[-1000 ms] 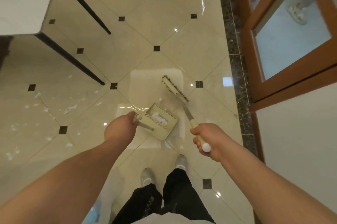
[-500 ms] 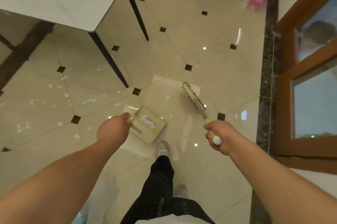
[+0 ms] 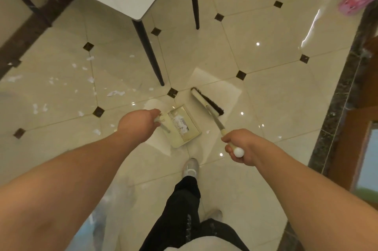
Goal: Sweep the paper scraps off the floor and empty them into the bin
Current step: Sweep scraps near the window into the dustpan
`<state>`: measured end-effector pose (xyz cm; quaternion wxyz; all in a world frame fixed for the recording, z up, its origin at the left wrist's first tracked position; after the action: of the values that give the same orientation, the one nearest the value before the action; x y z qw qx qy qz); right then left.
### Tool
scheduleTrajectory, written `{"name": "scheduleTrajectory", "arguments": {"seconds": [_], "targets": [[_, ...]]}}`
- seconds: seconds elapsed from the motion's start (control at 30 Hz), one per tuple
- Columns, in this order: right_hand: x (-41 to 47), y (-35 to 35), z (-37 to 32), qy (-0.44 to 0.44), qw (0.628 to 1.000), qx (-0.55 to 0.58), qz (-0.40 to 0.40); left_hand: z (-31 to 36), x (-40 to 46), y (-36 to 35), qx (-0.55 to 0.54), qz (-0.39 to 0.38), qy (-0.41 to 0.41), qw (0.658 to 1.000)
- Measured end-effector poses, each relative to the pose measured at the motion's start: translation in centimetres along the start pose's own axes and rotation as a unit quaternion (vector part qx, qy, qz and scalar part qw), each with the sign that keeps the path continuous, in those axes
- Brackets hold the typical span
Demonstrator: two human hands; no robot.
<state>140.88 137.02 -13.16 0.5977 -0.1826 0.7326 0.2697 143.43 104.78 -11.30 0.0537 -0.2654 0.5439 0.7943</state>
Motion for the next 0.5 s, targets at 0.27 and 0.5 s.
{"name": "scheduleTrajectory", "arguments": {"seconds": [0.27,0.5], "targets": [[-6.1,4.8,2.0,-0.022,0.995,0.09,-0.041,0.8,2.2,0.8,0.003,-0.041,0.0,0.999],[-4.7,2.2,3.7,-0.006,0.993,0.111,0.036,0.6,0.3,0.1,0.026,-0.076,-0.008,0.997]]}}
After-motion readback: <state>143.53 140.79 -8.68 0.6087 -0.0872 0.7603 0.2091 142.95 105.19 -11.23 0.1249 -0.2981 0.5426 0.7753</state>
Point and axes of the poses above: each hand's wrist, its own x-axis towards the middle knuckle, its own y-axis out of the back of the hand, z = x × y, the point moved 9 cm from there along x, towards the middle knuckle, and after that the axes turned 10 degrees about -x, right-handed, at the moved point
